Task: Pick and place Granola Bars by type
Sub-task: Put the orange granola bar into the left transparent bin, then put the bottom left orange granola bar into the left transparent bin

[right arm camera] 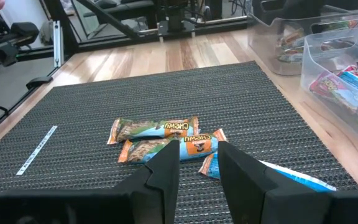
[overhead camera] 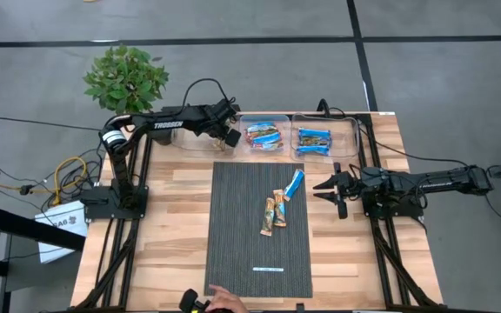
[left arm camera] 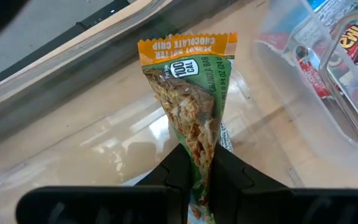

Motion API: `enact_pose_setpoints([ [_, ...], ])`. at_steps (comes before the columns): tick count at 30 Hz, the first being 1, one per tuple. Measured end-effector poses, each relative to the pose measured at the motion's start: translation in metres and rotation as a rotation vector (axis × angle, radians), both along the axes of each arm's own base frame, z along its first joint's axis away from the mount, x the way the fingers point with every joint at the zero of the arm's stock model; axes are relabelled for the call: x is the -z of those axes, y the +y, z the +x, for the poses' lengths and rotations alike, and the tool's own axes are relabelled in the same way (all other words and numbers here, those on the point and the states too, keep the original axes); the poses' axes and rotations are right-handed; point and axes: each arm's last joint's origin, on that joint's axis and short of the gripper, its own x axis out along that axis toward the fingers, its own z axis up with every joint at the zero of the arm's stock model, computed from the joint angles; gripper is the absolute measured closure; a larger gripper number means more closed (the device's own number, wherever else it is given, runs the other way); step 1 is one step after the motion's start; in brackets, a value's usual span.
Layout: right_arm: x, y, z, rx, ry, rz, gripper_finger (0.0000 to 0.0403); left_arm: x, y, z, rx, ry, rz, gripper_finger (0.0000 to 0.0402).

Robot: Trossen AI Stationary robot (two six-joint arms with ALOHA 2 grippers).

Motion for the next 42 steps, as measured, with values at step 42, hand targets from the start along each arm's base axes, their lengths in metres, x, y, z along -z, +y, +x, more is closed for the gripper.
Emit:
enact_pose_setpoints([
  [42,0.0,0.0,0.0,0.0,0.0,0.0,0.0301,-0.046,-0.017,-0.002,0.075,-0.088,0.112,0.0228],
])
